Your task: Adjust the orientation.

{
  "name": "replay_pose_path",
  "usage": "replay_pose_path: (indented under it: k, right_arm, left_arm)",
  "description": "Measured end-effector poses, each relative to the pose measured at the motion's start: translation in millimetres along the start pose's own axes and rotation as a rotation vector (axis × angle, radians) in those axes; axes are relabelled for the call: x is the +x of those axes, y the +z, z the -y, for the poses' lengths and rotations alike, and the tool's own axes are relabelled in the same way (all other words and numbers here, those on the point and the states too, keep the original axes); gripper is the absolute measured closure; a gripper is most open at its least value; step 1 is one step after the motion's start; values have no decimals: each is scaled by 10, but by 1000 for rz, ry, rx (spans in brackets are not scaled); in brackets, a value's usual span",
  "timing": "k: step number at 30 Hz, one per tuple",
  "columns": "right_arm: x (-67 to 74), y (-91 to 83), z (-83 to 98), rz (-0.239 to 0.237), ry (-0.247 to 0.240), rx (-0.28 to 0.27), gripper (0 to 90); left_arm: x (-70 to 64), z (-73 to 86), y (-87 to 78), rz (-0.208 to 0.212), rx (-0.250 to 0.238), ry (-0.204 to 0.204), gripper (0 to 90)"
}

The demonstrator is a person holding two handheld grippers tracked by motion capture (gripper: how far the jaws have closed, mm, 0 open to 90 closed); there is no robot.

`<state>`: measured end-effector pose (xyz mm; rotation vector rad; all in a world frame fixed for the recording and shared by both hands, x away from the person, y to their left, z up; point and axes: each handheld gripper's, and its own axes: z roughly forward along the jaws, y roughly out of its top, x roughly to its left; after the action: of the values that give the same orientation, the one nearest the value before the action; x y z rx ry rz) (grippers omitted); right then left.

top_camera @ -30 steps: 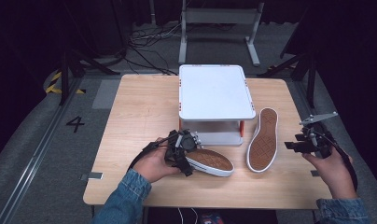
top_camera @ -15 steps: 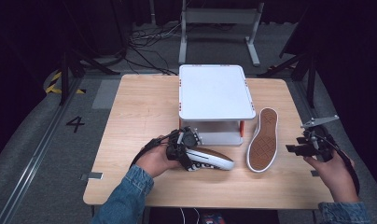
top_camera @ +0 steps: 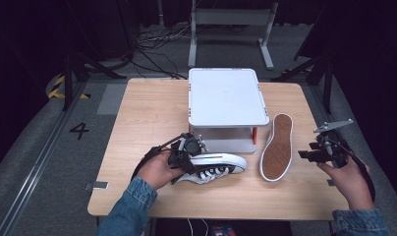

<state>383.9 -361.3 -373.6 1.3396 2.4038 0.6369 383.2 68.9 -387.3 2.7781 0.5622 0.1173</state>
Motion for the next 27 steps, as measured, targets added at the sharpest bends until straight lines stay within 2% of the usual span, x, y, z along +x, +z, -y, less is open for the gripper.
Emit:
replay_pose_path:
  k: [1,2,4,5,6,7,8,12,14,15,16,19,20,21,22,23,24,25,27]
  right_arm:
    - [5,13,-21,-3,-4,-3,433]
    - [10,24,-45,-8,-9,-3,433]
    - [30,49,-91,-11,-20,-6,433]
    - [43,61,-120,-16,-30,-7,433]
    - [64,81,-155,-21,-37,-8,433]
    - [87,111,-207,-26,-53,-8,433]
    - [87,111,-207,-26,-53,-8,433]
    - [145,189,-324,-45,-84,-5,432]
    - [167,219,-366,-48,-95,-2,432]
    - [182,240,-390,-54,-99,0,432]
    - [192,256,-408,-56,-104,0,431]
    - [219,293,-449,-63,-114,6,431]
    - [229,298,-457,-64,-117,8,431]
    - [235,305,-462,-65,-121,8,430]
    - [240,310,-461,-66,-124,11,430]
    - [240,310,-461,-66,-124,11,430]
    - [237,315,-450,-67,-118,14,429]
    - [237,315,-450,-67,-118,14,429]
    - [227,309,-429,-66,-115,13,429]
  left_arm:
    - [-7,34,-55,8,-26,-10,531]
    - [-7,60,-101,16,-17,-17,541]
    - [-32,130,-173,-11,-25,-27,547]
    - [-24,183,-218,-10,-13,-45,549]
    - [-18,234,-258,-21,-22,-51,552]
    - [2,329,-320,-25,-16,-85,554]
    - [2,329,-320,-25,-16,-85,556]
    - [73,593,-492,-49,-39,-156,561]
    - [98,715,-583,-75,-47,-191,564]
    - [105,772,-621,-83,-58,-227,566]
    - [121,828,-664,-101,-73,-242,567]
    - [199,982,-756,-111,-117,-313,573]
    - [232,1023,-768,-109,-120,-345,574]
    - [289,1067,-754,-135,-126,-388,574]
    - [323,1081,-727,-139,-125,-428,575]
    - [323,1081,-727,-139,-125,-428,575]
    - [423,1114,-652,-118,-139,-509,576]
    - [423,1114,-652,-118,-139,-509,577]
    - [520,1174,-588,-47,-174,-587,578]
